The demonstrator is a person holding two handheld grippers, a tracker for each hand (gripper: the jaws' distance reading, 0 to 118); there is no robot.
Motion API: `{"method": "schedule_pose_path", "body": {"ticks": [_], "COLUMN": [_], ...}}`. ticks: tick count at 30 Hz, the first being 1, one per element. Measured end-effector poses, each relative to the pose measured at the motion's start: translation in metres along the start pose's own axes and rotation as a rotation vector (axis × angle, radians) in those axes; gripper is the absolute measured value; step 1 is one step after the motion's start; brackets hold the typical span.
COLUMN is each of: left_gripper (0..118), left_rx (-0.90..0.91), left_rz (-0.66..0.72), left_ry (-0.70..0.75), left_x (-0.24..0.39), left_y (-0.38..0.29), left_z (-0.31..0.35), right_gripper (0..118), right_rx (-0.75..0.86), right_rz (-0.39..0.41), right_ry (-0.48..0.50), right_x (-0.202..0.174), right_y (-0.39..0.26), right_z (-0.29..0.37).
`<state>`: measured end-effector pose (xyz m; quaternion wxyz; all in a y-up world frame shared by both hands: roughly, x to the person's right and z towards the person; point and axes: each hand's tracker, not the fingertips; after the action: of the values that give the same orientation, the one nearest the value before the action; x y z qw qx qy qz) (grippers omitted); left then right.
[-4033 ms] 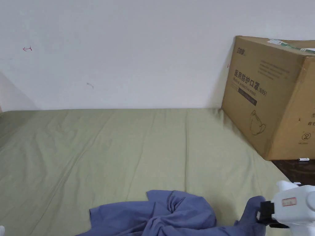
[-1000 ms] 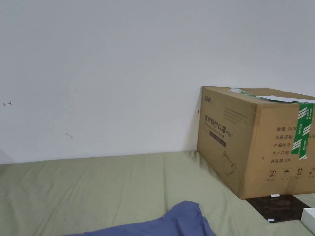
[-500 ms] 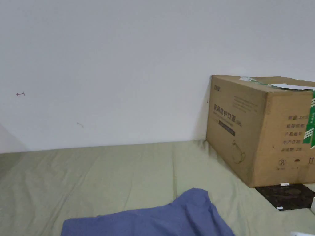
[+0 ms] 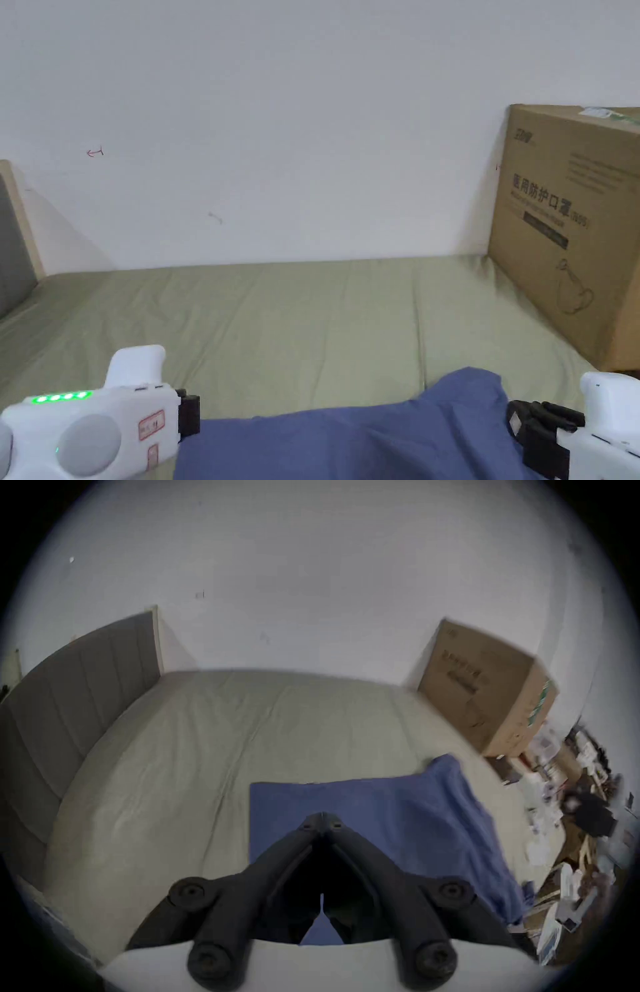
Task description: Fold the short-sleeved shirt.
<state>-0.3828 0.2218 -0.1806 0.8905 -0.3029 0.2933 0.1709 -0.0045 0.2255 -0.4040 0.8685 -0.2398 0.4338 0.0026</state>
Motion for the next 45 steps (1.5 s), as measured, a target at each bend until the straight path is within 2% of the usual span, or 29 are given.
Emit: {"method": "schedule_pose_path", "body": {"ticks": [3,4,5,6,7,10,14,17,18,19,20,21,23,25,26,27,29,30,32,34,36,39,40,41,42,44,45], "left_gripper": [1,24,61,93,101,99,99,98,91,63,63,51,2,2,2,2,2,2,2,2,2,2,2,2,2,2,2], "left_rx": [-0.189,-0.217,-0.218,-0.252,-0.300,-0.367,-0.414,-0.441,-0.422,-0.354,-0.298,-0.269,-0.261,-0.261,-0.272,-0.266,-0.253,-0.251,-0.255,-0.255,-0.261,-0.280,-0.287,-0.289,-0.289,-0.280,-0.268], "left_rz": [0.065,0.077,0.078,0.063,0.073,0.108,0.120,0.123,0.139,0.167,0.169,0.160,0.147,0.186,0.197,0.188,0.167,0.158,0.130,0.103,0.094,0.078,0.070,0.066,0.066,0.077,0.080], "left_ry": [-0.024,-0.026,-0.002,0.025,0.012,0.025,0.051,0.069,0.061,0.056,0.071,0.088,0.078,-0.009,-0.021,-0.003,-0.009,-0.016,-0.025,-0.023,-0.026,-0.020,-0.020,-0.021,-0.022,-0.026,-0.023], "left_x": [-0.035,-0.045,-0.052,-0.057,-0.064,-0.074,-0.083,-0.092,-0.090,-0.089,-0.087,-0.087,-0.077,-0.088,-0.092,-0.094,-0.097,-0.098,-0.097,-0.100,-0.099,-0.097,-0.096,-0.097,-0.097,-0.095,-0.093], "left_y": [0.028,0.031,0.035,0.038,0.036,0.029,0.014,0.004,0.004,0.003,0.002,0.001,-0.003,0.002,0.003,0.004,0.007,0.009,0.010,0.010,0.010,0.009,0.009,0.009,0.009,0.011,0.013], "left_z": [-0.081,-0.104,-0.123,-0.141,-0.163,-0.208,-0.255,-0.280,-0.274,-0.268,-0.259,-0.252,-0.226,-0.216,-0.210,-0.201,-0.186,-0.181,-0.172,-0.172,-0.172,-0.173,-0.173,-0.173,-0.171,-0.162,-0.155], "right_gripper": [0,0,0,0,0,0,0,0,0,0,0,0,0,0,0,5,101,113,111,110,102,71,54,28,1,1,1], "right_rx": [-0.050,-0.065,-0.087,-0.107,-0.128,-0.169,-0.205,-0.230,-0.236,-0.244,-0.253,-0.255,-0.254,-0.261,-0.265,-0.289,-0.444,-0.464,-0.474,-0.557,-0.637,-0.720,-0.705,-0.661,-0.634,-0.565,-0.519], "right_rz": [0.019,0.015,0.006,-0.007,-0.036,-0.113,-0.102,-0.148,-0.159,-0.166,-0.167,-0.167,-0.114,-0.097,-0.107,-0.119,-0.168,-0.199,-0.240,-0.284,-0.271,-0.180,-0.109,-0.043,-0.069,-0.148,-0.158], "right_ry": [-0.023,-0.030,-0.038,-0.047,-0.053,-0.054,-0.092,-0.098,-0.098,-0.094,-0.074,-0.054,-0.091,-0.106,-0.104,-0.110,-0.131,-0.141,-0.150,-0.199,-0.227,-0.237,-0.273,-0.285,-0.221,-0.167,-0.159], "right_x": [0.010,0.014,0.019,0.023,0.029,0.048,0.066,0.083,0.089,0.096,0.104,0.111,0.123,0.135,0.141,0.148,0.165,0.172,0.188,0.200,0.203,0.195,0.189,0.184,0.183,0.182,0.181], "right_y": [-0.007,-0.010,-0.014,-0.017,-0.021,-0.033,-0.042,-0.043,-0.041,-0.038,-0.033,-0.028,-0.011,0.009,0.019,0.030,0.046,0.047,0.054,0.049,0.038,0.021,0.020,0.024,0.029,0.039,0.046], "right_z": [-0.023,-0.030,-0.037,-0.042,-0.049,-0.064,-0.082,-0.092,-0.096,-0.101,-0.109,-0.117,-0.141,-0.172,-0.191,-0.212,-0.268,-0.286,-0.324,-0.359,-0.377,-0.386,-0.383,-0.375,-0.366,-0.344,-0.330]}}
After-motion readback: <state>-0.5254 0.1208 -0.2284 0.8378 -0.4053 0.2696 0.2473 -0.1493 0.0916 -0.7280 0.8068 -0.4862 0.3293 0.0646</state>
